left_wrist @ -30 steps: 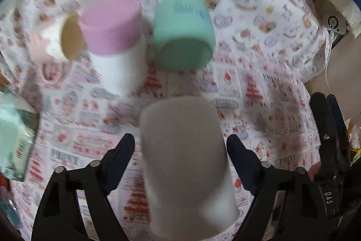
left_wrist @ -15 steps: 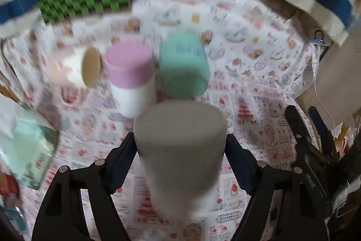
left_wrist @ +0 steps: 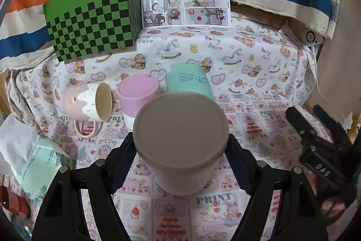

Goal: Flip cup upside down
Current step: 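Lower the white mug with the left gripper beside the mint-green mug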

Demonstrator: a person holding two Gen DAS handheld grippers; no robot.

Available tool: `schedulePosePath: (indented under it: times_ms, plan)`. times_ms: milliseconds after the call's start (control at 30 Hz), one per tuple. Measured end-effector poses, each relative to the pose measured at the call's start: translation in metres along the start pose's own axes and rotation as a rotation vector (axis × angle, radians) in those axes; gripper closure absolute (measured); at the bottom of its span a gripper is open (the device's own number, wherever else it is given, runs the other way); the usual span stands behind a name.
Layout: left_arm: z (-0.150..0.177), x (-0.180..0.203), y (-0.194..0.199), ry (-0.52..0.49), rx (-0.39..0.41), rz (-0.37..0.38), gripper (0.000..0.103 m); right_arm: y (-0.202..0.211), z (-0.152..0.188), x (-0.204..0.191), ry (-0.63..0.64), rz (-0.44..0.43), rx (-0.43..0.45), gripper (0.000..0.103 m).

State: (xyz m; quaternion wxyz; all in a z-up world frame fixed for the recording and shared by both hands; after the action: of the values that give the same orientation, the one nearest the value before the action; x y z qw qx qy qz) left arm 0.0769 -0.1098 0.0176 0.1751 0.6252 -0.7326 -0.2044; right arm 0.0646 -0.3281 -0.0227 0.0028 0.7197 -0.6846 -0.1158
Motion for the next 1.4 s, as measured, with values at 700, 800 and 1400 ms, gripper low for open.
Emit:
schedulePosePath:
  times_ms: [700, 800, 1400]
  plan:
    - [0.01, -0.002, -0.004, -0.045, 0.157, 0.063, 0.014, 0.002, 0.0, -0.003, 0.026, 0.028, 0.01, 0.0]
    - [0.004, -0.013, 0.019, -0.025, 0.237, 0.064, 0.01, 0.004, 0.0, -0.006, 0.039, 0.018, 0.019, 0.0]
    - [0.024, -0.089, 0.067, -0.018, 0.452, -0.105, 0.0, 0.014, 0.0, -0.032, 0.157, -0.045, 0.069, 0.0]
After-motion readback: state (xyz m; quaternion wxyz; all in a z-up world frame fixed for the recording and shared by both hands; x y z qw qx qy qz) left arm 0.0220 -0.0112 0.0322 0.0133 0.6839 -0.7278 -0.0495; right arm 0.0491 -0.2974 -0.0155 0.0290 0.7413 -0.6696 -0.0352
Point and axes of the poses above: each gripper's, at about its wrist camera, not at the fingertips, and y roughly against the way its jaws point, x to its right, z to its underside, the point moved 2 cm from there along -y, roughly the way its jaws point, and after that the axes turned 10 degrees about x, right-handed, at the moved point
